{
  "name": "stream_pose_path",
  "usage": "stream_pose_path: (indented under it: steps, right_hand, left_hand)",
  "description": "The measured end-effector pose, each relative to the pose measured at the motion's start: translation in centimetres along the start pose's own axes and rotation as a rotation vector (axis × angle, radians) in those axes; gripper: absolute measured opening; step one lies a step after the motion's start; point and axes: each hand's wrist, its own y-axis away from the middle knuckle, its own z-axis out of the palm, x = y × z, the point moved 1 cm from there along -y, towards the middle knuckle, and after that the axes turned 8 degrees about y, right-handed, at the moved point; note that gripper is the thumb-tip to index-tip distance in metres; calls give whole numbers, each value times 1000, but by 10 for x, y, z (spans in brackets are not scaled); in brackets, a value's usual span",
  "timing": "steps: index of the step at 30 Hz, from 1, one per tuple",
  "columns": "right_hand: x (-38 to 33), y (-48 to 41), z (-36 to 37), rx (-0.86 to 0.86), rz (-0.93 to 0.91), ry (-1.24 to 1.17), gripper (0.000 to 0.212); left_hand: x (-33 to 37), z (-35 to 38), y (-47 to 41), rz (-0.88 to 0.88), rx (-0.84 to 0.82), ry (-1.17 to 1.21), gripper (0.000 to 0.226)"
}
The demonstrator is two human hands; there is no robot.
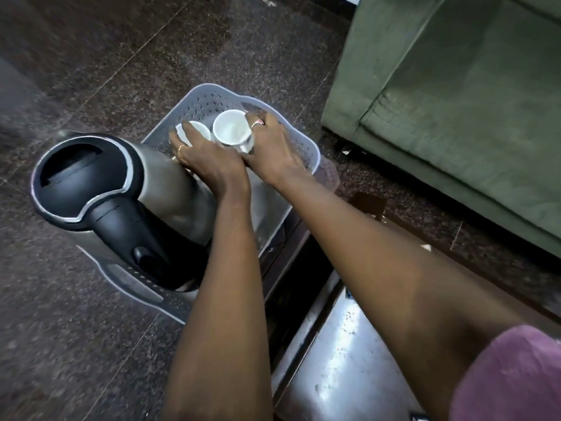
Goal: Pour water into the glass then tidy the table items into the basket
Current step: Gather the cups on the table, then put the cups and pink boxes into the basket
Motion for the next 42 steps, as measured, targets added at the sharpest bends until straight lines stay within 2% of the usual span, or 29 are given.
stream_pose_path:
  steps: [4, 8, 14, 20, 24, 28, 31, 34, 38, 42]
  right_hand:
    - [26, 53, -16, 192, -51, -32, 40]
    - [65, 118, -18, 347, 98, -119, 35]
    - [137, 232, -8, 318, 329, -121, 36]
    - [215, 351, -8, 284, 585, -107, 34]
    - [253, 424, -9, 249, 765, -119, 33]
    - [280, 487, -12, 207, 854, -128, 35]
    - [298, 532, -12, 143, 907, -105, 39]
    - [310, 569, -3, 78, 990, -123, 47]
    - [309, 603, 15, -44, 1059, -120, 73]
    - [298, 622, 32, -148, 1034, -141, 93]
  left_hand:
    - [9, -4, 57, 209, 68, 185, 49]
    - [15, 4, 123, 269, -7, 302, 61]
    - [-13, 33, 239, 405, -293, 191, 60]
    - [-46, 55, 371, 386, -631, 104, 60]
    - [-62, 60, 442, 400, -747, 9, 55]
    - [-70, 58, 506, 383, -857, -20, 54]
    - [-74, 57, 546, 404, -911, -41, 55]
    - [-76, 62, 561, 387, -873, -72, 55]
    - [-78, 73, 558, 344, -800, -130, 59]
    - [-80, 84, 550, 360, -729, -178, 62]
